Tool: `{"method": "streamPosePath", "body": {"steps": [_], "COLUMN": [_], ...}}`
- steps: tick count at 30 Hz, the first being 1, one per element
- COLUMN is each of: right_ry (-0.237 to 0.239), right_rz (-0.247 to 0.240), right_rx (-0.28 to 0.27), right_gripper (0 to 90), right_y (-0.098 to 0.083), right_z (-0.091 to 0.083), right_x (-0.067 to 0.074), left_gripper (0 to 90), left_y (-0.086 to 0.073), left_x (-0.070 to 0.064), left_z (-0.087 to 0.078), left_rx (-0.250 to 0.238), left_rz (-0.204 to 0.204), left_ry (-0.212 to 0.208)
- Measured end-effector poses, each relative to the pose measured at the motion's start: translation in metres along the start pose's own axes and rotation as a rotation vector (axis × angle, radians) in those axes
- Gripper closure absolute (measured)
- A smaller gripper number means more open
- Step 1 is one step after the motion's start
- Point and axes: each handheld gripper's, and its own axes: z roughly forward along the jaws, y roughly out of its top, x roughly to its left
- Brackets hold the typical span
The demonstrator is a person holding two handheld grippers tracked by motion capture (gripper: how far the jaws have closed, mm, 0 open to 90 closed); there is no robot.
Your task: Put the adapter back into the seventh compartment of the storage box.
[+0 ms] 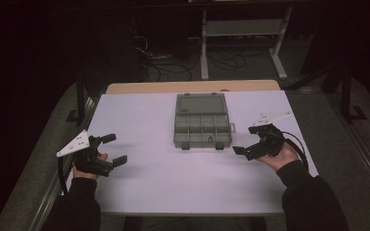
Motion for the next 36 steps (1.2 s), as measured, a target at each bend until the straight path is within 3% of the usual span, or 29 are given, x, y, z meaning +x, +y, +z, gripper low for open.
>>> {"method": "streamPosePath", "body": {"steps": [10,25,36], "right_ry": [-0.001,-0.027,-0.044], "right_rz": [0.04,0.064,0.064], "right_rx": [-0.018,-0.075,-0.083], "right_gripper": [0.0,0.0,0.0], "right_y": [-0.023,-0.044,-0.056], "right_z": [-0.006,-0.017,-0.022], "right_x": [0.0,0.003,0.006], "left_gripper": [0.0,0.0,0.0], "left_y": [0.0,0.0,0.0], "left_x": [0.0,0.0,0.0], "left_z": [0.0,0.0,0.0], "left_rx": [0.001,0.0,0.001], "left_rz": [0.0,0.001,0.001], "left_ry": [0.001,0.003,0.003]}}
